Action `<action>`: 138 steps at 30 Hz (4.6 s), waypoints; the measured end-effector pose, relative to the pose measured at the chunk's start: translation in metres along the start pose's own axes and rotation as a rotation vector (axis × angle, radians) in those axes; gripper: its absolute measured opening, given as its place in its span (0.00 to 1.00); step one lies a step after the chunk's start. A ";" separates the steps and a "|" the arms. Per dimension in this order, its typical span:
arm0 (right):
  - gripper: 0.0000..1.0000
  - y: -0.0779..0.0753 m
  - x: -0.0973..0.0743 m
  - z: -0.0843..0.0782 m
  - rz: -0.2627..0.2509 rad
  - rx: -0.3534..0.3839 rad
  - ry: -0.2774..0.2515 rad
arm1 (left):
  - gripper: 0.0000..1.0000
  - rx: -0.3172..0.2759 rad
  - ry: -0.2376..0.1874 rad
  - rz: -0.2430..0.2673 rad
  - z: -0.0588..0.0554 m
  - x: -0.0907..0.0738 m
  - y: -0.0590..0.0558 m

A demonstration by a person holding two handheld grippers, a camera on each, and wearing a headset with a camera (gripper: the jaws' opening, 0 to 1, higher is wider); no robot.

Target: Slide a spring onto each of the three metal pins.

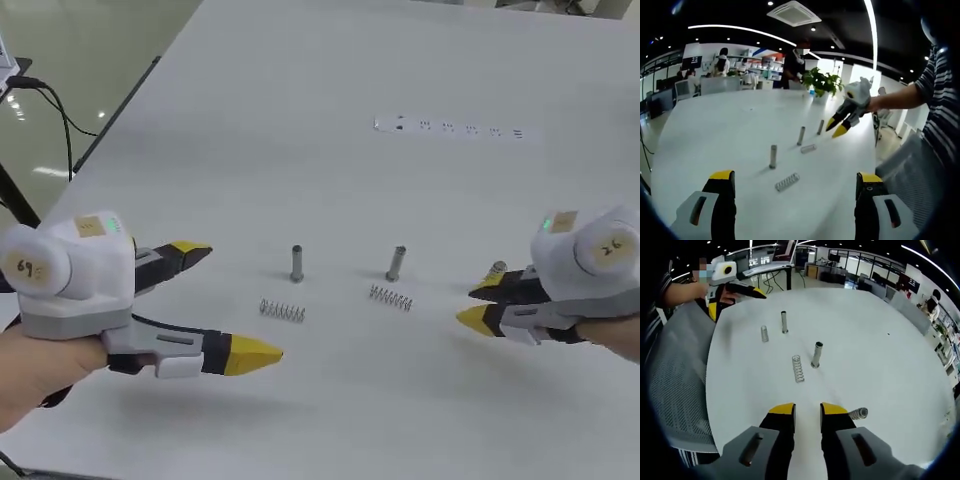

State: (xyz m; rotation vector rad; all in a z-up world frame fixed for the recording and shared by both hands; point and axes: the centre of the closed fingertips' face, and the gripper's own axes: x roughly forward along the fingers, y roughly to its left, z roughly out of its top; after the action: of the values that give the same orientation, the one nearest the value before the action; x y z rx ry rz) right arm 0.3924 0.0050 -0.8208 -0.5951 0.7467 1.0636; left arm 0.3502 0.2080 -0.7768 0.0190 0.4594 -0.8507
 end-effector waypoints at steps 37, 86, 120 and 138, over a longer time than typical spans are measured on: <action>0.17 0.011 0.063 0.031 0.107 -0.144 0.118 | 0.98 0.040 0.048 -0.031 -0.006 -0.002 0.001; 0.08 0.050 0.012 0.037 0.183 -0.272 0.067 | 0.92 0.059 0.059 -0.177 0.001 0.021 -0.050; 0.08 0.078 -0.015 0.058 0.233 -0.360 -0.001 | 0.23 0.094 -0.042 -0.412 0.032 0.084 -0.100; 0.08 0.081 -0.019 0.062 0.245 -0.385 -0.013 | 0.05 0.110 -0.064 -0.439 0.036 0.085 -0.106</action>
State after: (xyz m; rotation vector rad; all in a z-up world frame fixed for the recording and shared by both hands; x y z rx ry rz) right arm 0.3276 0.0714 -0.7744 -0.8375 0.6156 1.4534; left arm 0.3352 0.0691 -0.7604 -0.0088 0.3602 -1.3038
